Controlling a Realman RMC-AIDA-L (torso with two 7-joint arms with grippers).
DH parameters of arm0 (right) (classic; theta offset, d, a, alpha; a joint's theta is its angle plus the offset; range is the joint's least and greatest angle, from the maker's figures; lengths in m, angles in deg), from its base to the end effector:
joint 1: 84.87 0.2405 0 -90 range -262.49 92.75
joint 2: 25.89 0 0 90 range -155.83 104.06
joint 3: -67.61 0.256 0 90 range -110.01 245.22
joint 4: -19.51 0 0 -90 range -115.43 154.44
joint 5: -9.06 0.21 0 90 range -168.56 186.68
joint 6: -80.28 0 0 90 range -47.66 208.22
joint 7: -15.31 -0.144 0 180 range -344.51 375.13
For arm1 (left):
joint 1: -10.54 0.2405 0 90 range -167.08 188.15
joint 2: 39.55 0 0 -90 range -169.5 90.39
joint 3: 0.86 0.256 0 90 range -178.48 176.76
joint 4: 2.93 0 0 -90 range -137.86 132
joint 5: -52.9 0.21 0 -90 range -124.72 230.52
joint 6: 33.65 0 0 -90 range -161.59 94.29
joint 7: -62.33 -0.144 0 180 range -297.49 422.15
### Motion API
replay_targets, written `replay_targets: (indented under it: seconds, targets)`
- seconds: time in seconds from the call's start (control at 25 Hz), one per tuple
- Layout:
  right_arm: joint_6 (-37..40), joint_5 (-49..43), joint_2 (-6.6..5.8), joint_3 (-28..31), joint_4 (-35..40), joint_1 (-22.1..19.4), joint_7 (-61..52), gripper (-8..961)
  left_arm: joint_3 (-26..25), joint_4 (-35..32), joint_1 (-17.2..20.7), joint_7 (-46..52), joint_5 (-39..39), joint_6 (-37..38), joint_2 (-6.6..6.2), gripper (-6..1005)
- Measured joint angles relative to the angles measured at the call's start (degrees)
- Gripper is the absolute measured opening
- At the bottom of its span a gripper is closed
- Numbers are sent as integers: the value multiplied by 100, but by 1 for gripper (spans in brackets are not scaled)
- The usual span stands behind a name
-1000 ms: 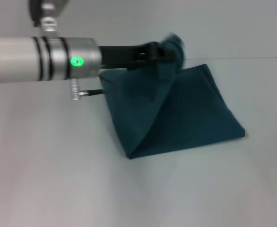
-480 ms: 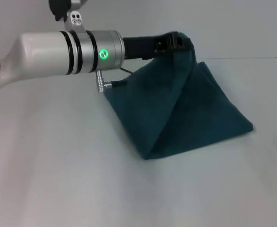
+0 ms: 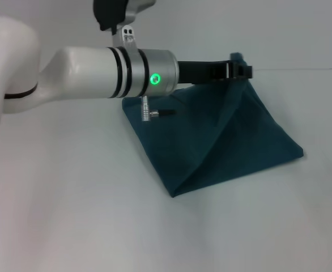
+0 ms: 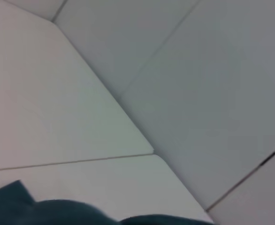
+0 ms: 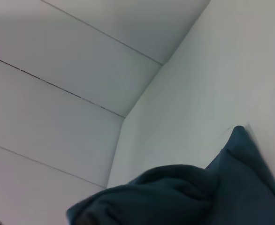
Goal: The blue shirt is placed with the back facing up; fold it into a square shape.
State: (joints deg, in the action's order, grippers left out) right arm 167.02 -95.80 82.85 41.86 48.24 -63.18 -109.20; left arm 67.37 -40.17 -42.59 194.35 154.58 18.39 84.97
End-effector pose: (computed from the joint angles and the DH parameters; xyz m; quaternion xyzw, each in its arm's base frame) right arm 0.3528 0.3089 0.0958 -0.6437 0.6294 0.4040 0.1625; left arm -0.0827 0.4303 -0.0826 -0.8519 -0.4453 -0.2531 0.1089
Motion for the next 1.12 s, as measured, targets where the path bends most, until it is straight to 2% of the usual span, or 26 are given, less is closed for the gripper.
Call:
replay_targets:
  seconds: [0.12,0.24,0.4,0.56,0.72,0.8,0.84,0.88,1.0,1.12]
  targets:
    - [0,0,3,0,0,10,0,809,200,58,-66,-248,-311,4,20,33]
    - [-17,0,-1,0,0,6,3,809,554,60,-100,-562,-625,-85,23,247]
    - [-63,0,-13,0,0,-13,2,809,684,35,-112,-594,-721,-152,22,332]
    - [-78,0,-31,-3,0,-24,-6,809,677,-110,72,-608,-985,-65,-6,417]
    - [-88,-35,-59,-9,0,-27,-19,809,309,-417,577,-592,-1336,237,-36,514]
    - [-89,-110,-95,-9,2,-8,-58,809,-71,-532,895,-524,-1467,513,-44,580]
    - [-89,-279,-178,-10,16,50,-200,809,-320,-548,1056,-452,-1511,675,-52,613]
    - [-89,-279,-178,-10,16,50,-200,809,-499,-549,1166,-392,-1534,813,-62,646]
    - [-89,-800,-415,-10,-13,313,-580,809,-1086,-511,1580,-124,-1565,1384,-151,646]
    - [-95,-1342,-574,-10,-36,621,-863,809,-1356,-511,1916,27,-1564,1777,-222,645]
